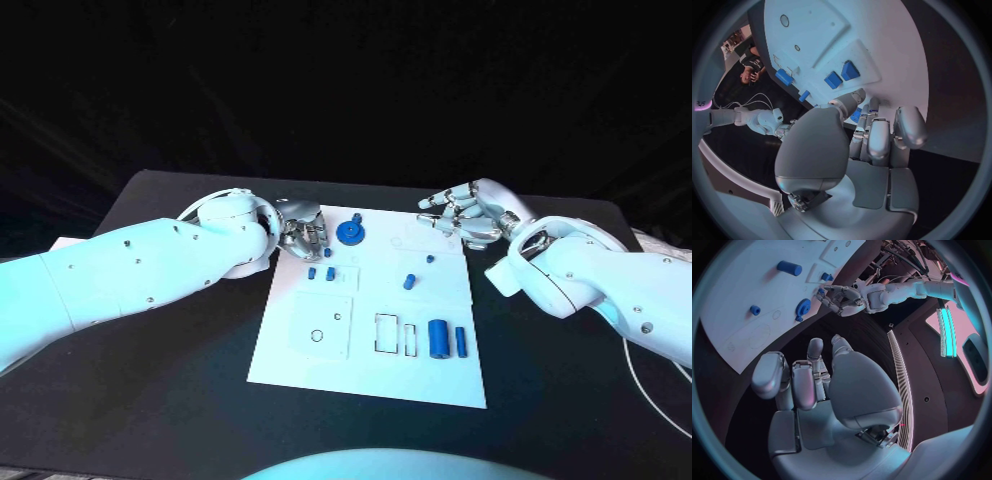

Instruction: Assemble the parts on the task board

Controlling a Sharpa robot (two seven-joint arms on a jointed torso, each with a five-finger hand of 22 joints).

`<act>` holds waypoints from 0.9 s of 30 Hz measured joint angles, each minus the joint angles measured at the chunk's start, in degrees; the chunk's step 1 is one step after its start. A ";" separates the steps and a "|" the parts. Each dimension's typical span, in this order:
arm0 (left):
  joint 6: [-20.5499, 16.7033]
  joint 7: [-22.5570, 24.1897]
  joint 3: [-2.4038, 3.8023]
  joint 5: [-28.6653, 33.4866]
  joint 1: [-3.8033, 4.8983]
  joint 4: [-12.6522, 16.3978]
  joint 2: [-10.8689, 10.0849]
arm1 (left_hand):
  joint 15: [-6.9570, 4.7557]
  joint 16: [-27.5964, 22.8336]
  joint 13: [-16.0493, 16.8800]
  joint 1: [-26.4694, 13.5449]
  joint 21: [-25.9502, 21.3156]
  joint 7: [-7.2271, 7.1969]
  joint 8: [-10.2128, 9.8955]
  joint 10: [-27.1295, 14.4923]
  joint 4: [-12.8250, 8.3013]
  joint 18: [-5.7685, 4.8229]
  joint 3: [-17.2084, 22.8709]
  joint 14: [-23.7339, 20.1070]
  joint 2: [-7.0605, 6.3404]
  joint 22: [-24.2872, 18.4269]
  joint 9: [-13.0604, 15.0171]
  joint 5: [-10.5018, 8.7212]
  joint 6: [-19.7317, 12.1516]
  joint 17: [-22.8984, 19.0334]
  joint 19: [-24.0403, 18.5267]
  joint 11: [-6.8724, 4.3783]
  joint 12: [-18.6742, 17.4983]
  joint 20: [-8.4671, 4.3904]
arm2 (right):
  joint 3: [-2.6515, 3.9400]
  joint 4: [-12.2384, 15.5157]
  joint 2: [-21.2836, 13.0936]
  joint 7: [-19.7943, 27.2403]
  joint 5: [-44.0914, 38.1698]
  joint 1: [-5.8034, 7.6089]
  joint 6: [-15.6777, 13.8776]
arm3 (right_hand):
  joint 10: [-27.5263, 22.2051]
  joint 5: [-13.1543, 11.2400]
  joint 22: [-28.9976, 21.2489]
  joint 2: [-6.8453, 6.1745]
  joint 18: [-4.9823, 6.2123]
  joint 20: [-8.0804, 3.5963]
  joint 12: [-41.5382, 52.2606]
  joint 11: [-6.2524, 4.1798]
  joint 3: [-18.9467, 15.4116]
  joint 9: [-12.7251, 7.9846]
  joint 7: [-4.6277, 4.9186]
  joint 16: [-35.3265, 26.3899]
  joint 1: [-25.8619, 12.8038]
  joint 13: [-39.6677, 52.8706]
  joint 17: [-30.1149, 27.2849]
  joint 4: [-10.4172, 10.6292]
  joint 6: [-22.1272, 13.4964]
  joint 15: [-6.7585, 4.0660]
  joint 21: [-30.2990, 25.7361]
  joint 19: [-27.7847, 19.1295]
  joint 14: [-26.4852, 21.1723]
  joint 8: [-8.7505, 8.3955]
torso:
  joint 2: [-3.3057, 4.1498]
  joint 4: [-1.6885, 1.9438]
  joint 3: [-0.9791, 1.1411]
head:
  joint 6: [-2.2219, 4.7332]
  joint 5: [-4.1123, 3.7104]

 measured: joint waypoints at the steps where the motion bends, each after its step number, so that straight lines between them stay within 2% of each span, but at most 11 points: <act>1: -0.25 0.10 0.00 0.15 0.01 -0.10 -0.20 | 0.00 0.00 -0.16 0.00 -0.48 0.08 0.00 -0.20 0.00 0.00 0.00 0.00 0.00 -0.33 -0.10 0.00 -0.08 -0.02 -0.16 0.21 0.00 0.16 | 0.00 -0.19 -0.02 -0.50 -0.48 0.00 0.30 | -0.64 -0.49 -0.77 0.10 0.00 0.07 -1.44 0.01 0.33 0.01 -0.02 -0.59 1.04 -1.18 -0.54 -0.60 0.05 -0.29 -0.54 -0.25 -0.04 0.00 | 0.00 0.01 0.00 | 0.02 0.01; 5: -3.56 1.39 -0.10 3.43 -0.07 -0.61 -1.71 | 0.11 -1.15 -0.33 0.50 -4.92 -0.20 1.29 -0.41 -0.32 0.00 0.83 -0.11 0.49 -3.29 0.16 0.00 2.55 -2.58 -1.63 0.43 0.00 0.63 | 0.00 -1.03 -0.17 -2.79 -4.88 0.00 2.30 | -4.93 -2.95 -3.69 -0.22 0.88 -0.03 -11.43 0.24 3.20 0.16 -0.36 -3.59 6.27 -9.07 -3.41 -3.30 1.03 -0.39 -2.71 -0.96 0.01 0.05 | 0.00 0.00 -0.01 | 0.19 -0.14; 6: -4.92 2.16 -0.12 5.37 -0.09 -0.67 -2.24 | 0.38 -2.72 -0.33 0.73 -7.59 -0.13 1.57 -0.41 -0.45 0.57 1.12 -0.67 0.72 -5.05 0.20 0.00 3.09 -4.97 -2.76 0.43 0.00 0.64 | 0.00 -1.26 -0.22 -3.31 -6.49 0.00 2.89 | -6.20 -3.24 -4.11 -0.41 0.88 -0.03 -14.05 0.35 4.00 0.23 -0.53 -4.03 7.07 -11.18 -3.85 -3.51 1.27 -0.39 -2.99 -0.96 0.01 0.33 | -0.01 0.01 0.01 | 0.29 -0.32; 9: -9.55 6.25 -0.15 15.95 -0.10 -0.50 -4.02 | 0.47 -11.85 -0.32 0.71 -20.90 0.01 1.69 -0.15 -0.30 3.22 1.91 -6.19 1.61 -13.60 0.12 0.00 3.94 -17.83 -8.96 0.17 0.90 0.70 | 0.00 -1.80 -0.38 -4.94 -13.19 0.00 4.98 | -6.92 -4.62 -4.63 -1.71 0.87 0.16 -22.22 0.34 6.89 0.23 -0.56 -4.54 8.87 -20.05 -4.42 -3.85 3.46 -0.39 -3.31 -0.74 0.01 0.44 | -0.02 -0.02 0.03 | 0.59 -0.96; 11: -11.69 9.75 -0.35 23.87 -0.06 0.30 -5.13 | 0.43 -14.82 -0.09 0.37 -25.30 0.07 2.04 0.92 -0.30 3.22 1.91 -8.05 1.94 -16.36 0.03 0.00 4.34 -21.81 -11.17 -0.03 1.89 0.66 | 0.00 -1.90 -0.40 -5.86 -17.91 -0.01 6.24 | -5.25 -5.72 -4.78 -2.40 0.88 0.04 -25.54 0.14 8.70 0.23 -0.52 -4.54 9.56 -24.60 -4.51 -3.93 5.23 -0.39 -3.53 -0.59 0.01 0.44 | -0.02 -0.08 0.03 | 0.84 -1.51; 14: -13.96 16.56 -0.81 37.31 -0.18 2.83 -6.94 | 0.51 -16.36 0.35 -0.46 -27.90 -0.08 2.37 1.82 0.49 4.03 0.90 -9.11 2.77 -17.99 0.03 0.00 4.67 -23.91 -12.58 -0.31 3.06 0.67 | 0.03 -1.72 -0.41 -7.28 -26.14 -0.21 8.31 | -3.15 -7.46 -5.11 -3.30 0.88 0.17 -28.51 0.05 11.40 0.23 -1.14 -4.98 9.78 -29.52 -4.78 -3.87 6.54 -0.39 -3.95 -0.30 0.01 0.44 | -0.01 -0.12 0.03 | 1.13 -2.49; 16: -14.72 20.33 -0.93 45.18 -0.37 4.36 -7.72 | 0.48 -17.49 0.49 -1.39 -29.83 -0.08 2.66 1.93 1.23 4.05 -0.63 -9.86 3.24 -19.21 -0.07 0.00 4.67 -25.49 -13.45 -0.26 3.56 0.80 | 0.03 -1.44 -0.43 -8.05 -30.61 -0.47 9.43 | -2.76 -7.62 -5.77 -4.01 0.88 0.14 -30.01 -0.16 12.78 0.23 -1.21 -5.66 9.17 -31.93 -5.38 -3.64 7.58 -0.39 -4.50 -0.27 0.01 0.44 | -0.02 -0.07 0.01 | 1.30 -3.02; 18: -15.29 24.15 -1.02 54.47 -0.62 6.14 -8.57 | 0.40 -18.06 0.52 -1.66 -30.45 -0.08 2.66 1.93 1.54 4.05 -1.38 -10.29 3.01 -19.66 -0.07 0.00 4.67 -26.37 -13.47 -0.26 3.77 0.76 | 0.01 -1.16 -0.45 -8.89 -35.31 -0.75 10.54 | -2.76 -8.00 -6.23 -4.55 0.88 -0.13 -30.95 -0.16 13.64 0.23 -1.34 -5.78 8.63 -33.44 -5.73 -3.44 7.72 -1.00 -4.67 0.00 0.01 0.41 | -0.03 0.02 -0.03 | 1.41 -3.58; 20: -15.64 27.15 -1.08 63.57 -0.92 7.58 -9.27 | 0.31 -18.31 0.53 -1.66 -30.55 -0.08 2.66 1.93 1.51 4.04 -1.68 -10.38 3.01 -19.84 -0.14 0.00 4.67 -26.88 -13.47 -0.26 3.77 0.76 | -0.01 -0.97 -0.34 -9.62 -39.25 -0.88 11.29 | -2.75 -8.28 -7.08 -5.02 0.88 -0.29 -31.67 -0.16 14.31 0.18 -1.37 -5.78 8.20 -34.61 -5.85 -3.24 7.76 -1.01 -5.40 -0.16 0.01 -0.10 | -0.04 0.03 -0.07 | 1.48 -3.91; 23: -15.93 29.90 -1.16 72.69 -1.24 8.82 -9.68 | 0.26 -18.98 0.61 -1.89 -31.17 -0.08 2.70 1.99 1.67 4.05 -2.30 -11.16 3.24 -20.20 -0.18 0.00 4.67 -27.90 -13.47 -0.32 4.21 0.76 | 0.00 -0.92 0.10 -10.47 -43.25 -0.99 11.83 | -2.75 -8.38 -8.49 -5.72 0.89 -0.87 -32.85 -0.16 15.83 -0.01 -1.39 -6.30 8.04 -36.80 -6.20 -3.15 7.77 -1.72 -6.44 -0.12 -0.08 -0.56 | -0.04 0.02 -0.05 | 1.58 -4.06; 27: -16.12 32.21 -1.17 80.20 -1.44 9.83 -9.72 | 0.39 -19.66 0.70 -2.97 -31.93 -0.08 2.87 1.52 2.32 4.04 -3.84 -11.53 3.39 -20.69 -0.29 0.00 4.67 -28.98 -13.67 -0.29 4.56 0.97 | 0.01 -0.94 1.10 -11.48 -46.96 -1.23 12.20 | -2.75 -8.66 -9.17 -6.38 0.89 -1.08 -33.65 -0.15 17.09 -0.13 -1.41 -6.44 7.38 -38.74 -6.72 -3.02 7.79 -1.84 -6.79 0.09 0.03 -0.57 | -0.01 0.00 -0.05 | 1.74 -3.88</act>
